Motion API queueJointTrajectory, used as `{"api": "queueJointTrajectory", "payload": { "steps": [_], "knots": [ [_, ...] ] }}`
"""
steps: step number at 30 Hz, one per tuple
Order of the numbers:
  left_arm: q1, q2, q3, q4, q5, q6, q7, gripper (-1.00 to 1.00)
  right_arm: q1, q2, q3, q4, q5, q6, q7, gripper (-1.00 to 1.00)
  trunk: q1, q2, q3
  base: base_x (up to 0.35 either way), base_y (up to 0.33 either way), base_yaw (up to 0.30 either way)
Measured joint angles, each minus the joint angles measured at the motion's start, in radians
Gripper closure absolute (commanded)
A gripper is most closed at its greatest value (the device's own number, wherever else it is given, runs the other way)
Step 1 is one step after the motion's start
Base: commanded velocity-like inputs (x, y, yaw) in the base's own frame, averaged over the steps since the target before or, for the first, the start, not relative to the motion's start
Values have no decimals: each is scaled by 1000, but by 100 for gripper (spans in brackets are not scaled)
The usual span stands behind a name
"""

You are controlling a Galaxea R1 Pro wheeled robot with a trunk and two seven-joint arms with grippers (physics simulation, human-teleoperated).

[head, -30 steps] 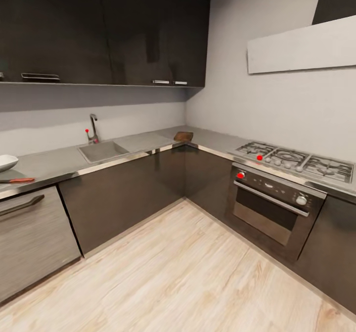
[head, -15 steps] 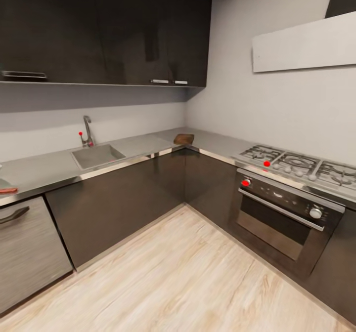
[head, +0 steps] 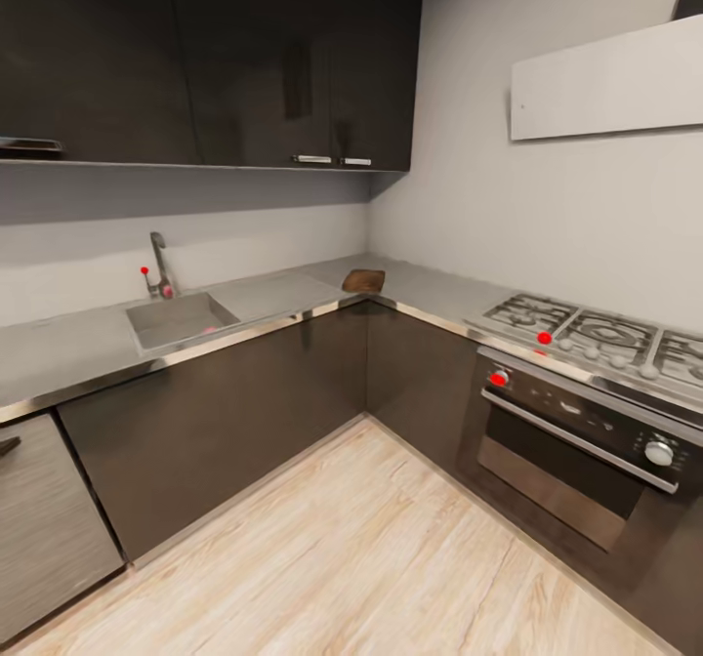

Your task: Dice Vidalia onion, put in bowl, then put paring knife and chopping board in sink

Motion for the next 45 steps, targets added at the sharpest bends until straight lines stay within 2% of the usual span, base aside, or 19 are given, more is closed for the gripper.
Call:
{"api": "queueJointTrajectory", "payload": {
  "steps": [30, 41, 45],
  "knots": [
    [0, 0, 0, 0, 0, 0, 0, -100, 0, 0, 0, 1, 0, 3, 0, -100, 0, 0, 0, 292, 0, 0],
    [0, -1, 1, -9, 4, 1, -2, -100, 0, 0, 0, 1, 0, 3, 0, -100, 1, 0, 0, 55, 0, 0],
    [0, -3, 1, -9, 5, 4, -2, -100, 0, 0, 0, 1, 0, 3, 0, -100, -15, 28, 12, 1, 0, 0]
  ]
}}
